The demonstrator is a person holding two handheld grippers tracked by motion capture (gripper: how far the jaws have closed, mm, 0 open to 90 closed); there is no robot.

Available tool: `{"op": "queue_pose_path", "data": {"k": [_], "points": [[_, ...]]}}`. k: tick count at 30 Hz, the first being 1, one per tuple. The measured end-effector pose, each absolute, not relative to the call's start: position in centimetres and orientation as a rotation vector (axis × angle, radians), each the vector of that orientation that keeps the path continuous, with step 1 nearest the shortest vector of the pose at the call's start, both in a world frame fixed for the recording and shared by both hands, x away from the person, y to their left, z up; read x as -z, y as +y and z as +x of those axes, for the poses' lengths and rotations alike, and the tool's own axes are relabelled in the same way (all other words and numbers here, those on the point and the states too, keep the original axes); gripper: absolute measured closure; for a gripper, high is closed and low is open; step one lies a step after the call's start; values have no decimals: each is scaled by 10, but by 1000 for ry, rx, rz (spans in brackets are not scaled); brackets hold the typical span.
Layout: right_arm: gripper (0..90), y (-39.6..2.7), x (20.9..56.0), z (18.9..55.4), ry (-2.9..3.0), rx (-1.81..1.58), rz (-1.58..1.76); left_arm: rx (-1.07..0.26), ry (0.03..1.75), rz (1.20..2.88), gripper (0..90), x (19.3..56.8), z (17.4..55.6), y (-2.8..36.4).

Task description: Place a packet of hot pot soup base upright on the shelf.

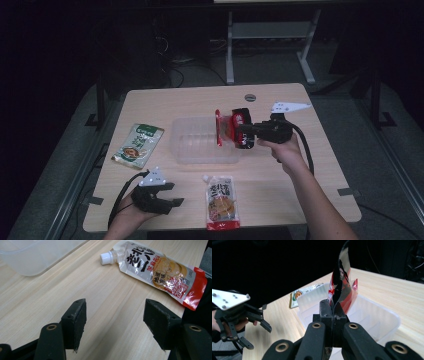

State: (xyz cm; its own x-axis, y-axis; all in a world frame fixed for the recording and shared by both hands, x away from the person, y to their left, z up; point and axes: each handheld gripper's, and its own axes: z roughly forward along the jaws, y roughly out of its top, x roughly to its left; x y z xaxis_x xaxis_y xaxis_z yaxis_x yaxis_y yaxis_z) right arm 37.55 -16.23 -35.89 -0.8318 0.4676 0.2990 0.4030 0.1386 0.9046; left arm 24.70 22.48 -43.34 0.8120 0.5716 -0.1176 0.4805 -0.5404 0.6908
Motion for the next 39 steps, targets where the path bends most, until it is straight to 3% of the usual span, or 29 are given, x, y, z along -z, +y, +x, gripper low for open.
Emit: {"op": "queue_pose_path", "data": {"k": [39], "points": [[897, -120, 378, 372, 2433, -1754, 826, -143, 781, 2255, 346, 436, 250, 228]]}}
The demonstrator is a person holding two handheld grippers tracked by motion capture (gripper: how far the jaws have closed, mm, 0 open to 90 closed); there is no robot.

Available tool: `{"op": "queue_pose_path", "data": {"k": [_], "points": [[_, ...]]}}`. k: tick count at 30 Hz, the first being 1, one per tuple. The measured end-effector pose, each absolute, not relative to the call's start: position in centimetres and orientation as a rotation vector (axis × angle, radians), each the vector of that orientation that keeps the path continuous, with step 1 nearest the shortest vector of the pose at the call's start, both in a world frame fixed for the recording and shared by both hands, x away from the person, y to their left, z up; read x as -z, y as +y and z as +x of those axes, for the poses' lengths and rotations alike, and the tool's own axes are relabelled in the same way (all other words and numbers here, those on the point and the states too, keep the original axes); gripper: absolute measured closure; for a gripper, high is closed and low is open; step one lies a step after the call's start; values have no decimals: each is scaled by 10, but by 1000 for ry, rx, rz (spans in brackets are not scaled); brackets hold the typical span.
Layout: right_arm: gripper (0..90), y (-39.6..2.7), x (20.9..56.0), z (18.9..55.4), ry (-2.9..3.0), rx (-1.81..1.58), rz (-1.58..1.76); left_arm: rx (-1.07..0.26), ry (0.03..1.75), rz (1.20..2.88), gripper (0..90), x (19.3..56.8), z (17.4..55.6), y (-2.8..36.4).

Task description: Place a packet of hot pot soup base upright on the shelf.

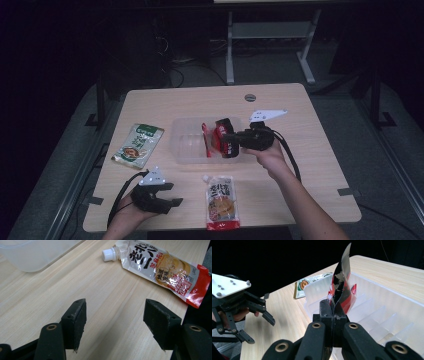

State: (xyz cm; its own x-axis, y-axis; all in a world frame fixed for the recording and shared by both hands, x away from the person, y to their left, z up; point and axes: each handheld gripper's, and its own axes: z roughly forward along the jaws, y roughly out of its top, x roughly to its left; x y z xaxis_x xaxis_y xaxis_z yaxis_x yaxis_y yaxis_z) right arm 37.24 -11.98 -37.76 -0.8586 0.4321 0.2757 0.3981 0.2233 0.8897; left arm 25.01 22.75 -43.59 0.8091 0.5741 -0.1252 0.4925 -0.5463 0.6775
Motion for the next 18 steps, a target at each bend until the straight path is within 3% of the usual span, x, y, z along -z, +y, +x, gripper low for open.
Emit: {"op": "queue_pose_path", "data": {"k": [18], "points": [[896, -101, 379, 382, 2455, -1694, 803, -127, 782, 2250, 342, 438, 251, 228]]}}
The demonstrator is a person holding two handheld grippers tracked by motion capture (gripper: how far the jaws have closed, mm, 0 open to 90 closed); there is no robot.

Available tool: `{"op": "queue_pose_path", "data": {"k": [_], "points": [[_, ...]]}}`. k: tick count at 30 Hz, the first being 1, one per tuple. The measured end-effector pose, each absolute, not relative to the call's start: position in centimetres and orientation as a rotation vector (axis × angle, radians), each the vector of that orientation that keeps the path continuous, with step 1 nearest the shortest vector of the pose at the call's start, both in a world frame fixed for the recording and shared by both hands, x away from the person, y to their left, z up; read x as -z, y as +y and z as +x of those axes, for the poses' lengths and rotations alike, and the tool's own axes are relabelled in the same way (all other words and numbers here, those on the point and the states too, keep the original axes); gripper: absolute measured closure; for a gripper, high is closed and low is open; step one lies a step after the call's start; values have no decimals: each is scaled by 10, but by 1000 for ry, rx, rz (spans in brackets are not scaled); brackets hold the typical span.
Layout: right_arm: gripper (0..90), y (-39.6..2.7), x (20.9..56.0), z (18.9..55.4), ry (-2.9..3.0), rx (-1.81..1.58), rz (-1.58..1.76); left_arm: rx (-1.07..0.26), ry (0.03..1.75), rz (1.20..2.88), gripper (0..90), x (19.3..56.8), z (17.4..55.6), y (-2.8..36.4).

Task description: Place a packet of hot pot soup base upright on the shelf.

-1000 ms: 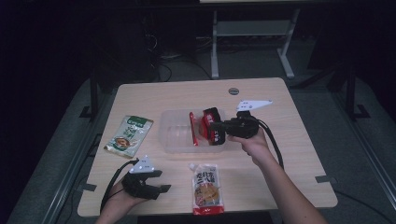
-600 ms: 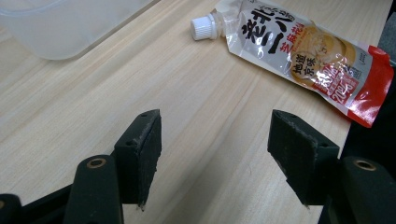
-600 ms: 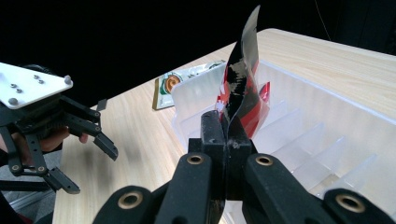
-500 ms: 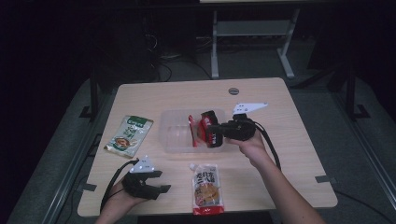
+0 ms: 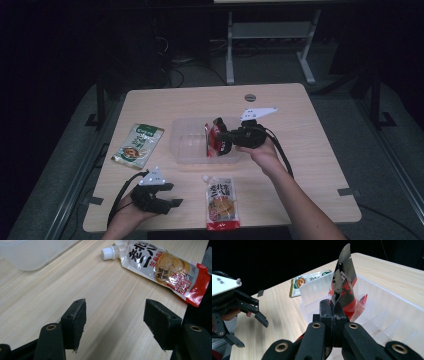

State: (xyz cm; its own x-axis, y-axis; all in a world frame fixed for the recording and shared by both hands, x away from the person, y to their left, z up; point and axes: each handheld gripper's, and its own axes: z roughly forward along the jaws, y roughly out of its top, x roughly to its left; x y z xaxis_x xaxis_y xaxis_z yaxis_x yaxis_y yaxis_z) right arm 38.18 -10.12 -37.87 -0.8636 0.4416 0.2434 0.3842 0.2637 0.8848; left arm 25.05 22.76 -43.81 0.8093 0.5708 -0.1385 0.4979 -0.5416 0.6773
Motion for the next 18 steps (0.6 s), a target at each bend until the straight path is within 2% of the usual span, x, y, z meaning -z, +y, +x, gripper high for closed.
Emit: {"op": "queue_pose_path", "data": {"k": [18], "points": [[890, -90, 393, 392, 2467, -1630, 829, -124, 766, 2255, 337, 439, 250, 226]]}}
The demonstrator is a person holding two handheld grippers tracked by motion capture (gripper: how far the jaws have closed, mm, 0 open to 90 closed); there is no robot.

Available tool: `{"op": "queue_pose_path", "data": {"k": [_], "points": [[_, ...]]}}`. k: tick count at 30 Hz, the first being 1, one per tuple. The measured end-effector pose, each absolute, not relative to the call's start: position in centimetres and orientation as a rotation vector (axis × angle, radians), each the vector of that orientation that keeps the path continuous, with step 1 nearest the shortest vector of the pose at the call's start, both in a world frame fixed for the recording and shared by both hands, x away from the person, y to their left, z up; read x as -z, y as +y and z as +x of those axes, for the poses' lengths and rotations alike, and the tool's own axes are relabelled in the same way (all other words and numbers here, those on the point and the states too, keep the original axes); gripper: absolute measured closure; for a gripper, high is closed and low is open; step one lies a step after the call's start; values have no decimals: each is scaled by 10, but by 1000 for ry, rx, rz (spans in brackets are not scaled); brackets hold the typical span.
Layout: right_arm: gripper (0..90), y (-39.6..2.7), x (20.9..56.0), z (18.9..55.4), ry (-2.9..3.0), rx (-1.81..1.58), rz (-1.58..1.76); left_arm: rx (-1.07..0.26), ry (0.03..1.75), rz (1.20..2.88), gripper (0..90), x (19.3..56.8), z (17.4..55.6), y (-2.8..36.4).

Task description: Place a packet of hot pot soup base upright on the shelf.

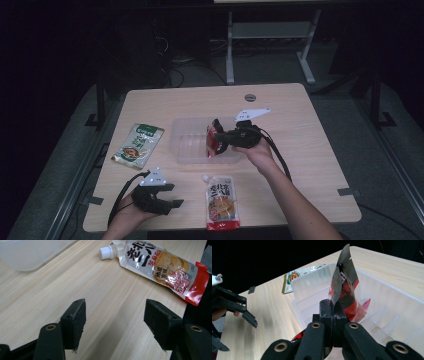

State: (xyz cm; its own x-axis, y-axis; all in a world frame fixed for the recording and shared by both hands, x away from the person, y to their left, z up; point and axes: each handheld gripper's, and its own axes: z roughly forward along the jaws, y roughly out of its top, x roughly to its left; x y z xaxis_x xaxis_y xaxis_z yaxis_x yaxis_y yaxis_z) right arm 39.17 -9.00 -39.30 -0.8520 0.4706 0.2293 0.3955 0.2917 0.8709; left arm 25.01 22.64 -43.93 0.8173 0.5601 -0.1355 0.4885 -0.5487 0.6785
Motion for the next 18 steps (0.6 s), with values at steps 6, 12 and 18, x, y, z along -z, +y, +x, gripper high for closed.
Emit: {"op": "queue_pose_path", "data": {"k": [6, 12, 18], "points": [[851, -89, 394, 392, 2462, -1622, 839, -122, 759, 2268, 337, 440, 250, 226], [741, -89, 393, 391, 2457, -1624, 846, -122, 756, 2273, 337, 440, 250, 226], [592, -91, 387, 388, 2438, -1649, 880, -128, 747, 2280, 337, 440, 251, 226]]}}
